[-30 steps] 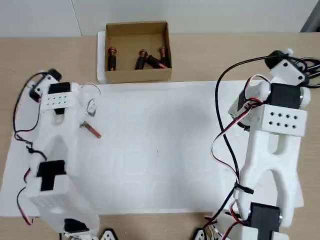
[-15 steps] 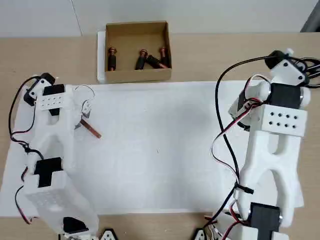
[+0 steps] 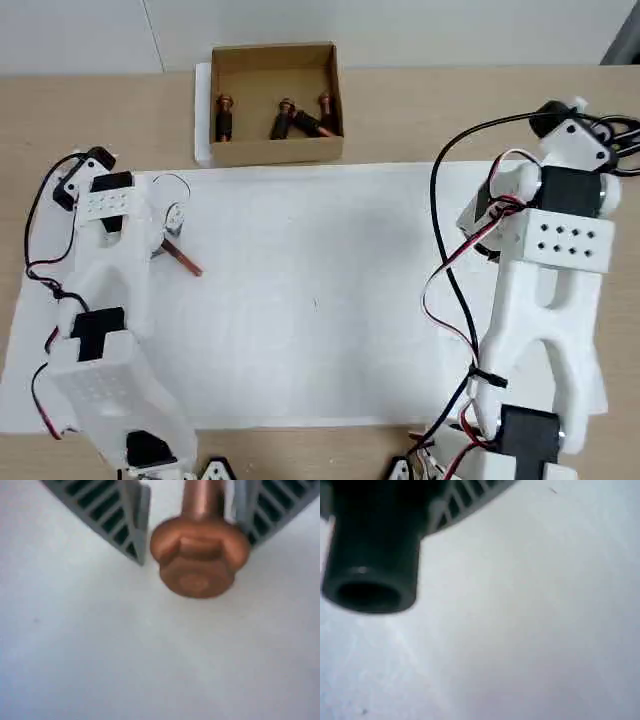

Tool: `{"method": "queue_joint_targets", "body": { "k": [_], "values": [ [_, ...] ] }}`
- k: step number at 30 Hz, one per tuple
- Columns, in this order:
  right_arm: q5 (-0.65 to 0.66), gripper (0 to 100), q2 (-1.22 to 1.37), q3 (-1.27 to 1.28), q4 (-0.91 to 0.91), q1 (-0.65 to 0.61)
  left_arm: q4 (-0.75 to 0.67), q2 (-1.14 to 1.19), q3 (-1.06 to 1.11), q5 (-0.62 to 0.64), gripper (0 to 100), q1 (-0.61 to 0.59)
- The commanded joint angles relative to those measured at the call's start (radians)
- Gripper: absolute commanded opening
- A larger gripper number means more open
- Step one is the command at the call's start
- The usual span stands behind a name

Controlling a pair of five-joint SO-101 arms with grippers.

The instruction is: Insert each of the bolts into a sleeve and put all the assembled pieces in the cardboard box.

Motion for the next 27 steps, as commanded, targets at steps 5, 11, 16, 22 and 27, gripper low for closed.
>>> {"method": "queue_joint_targets", "body": {
  "k": [5,11,16,22,27],
  "values": [
    [0.008,0.3,-0.004,-0.006,0.010,0.007,0.086,0.005,0.001,-0.003,12,0.049],
    [0.008,0.3,-0.004,-0.006,0.010,0.007,0.141,0.003,0.001,0.035,9,0.068],
    [0.008,0.3,-0.004,-0.006,0.010,0.007,0.196,0.003,-0.041,0.035,3,0.071],
    [0.008,0.3,-0.004,-0.006,0.008,0.007,0.198,0.006,-0.073,0.037,3,0.069],
    [0.008,0.3,-0.004,-0.006,0.008,0.007,0.213,0.005,-0.101,0.037,1,0.069]
  ]
}}
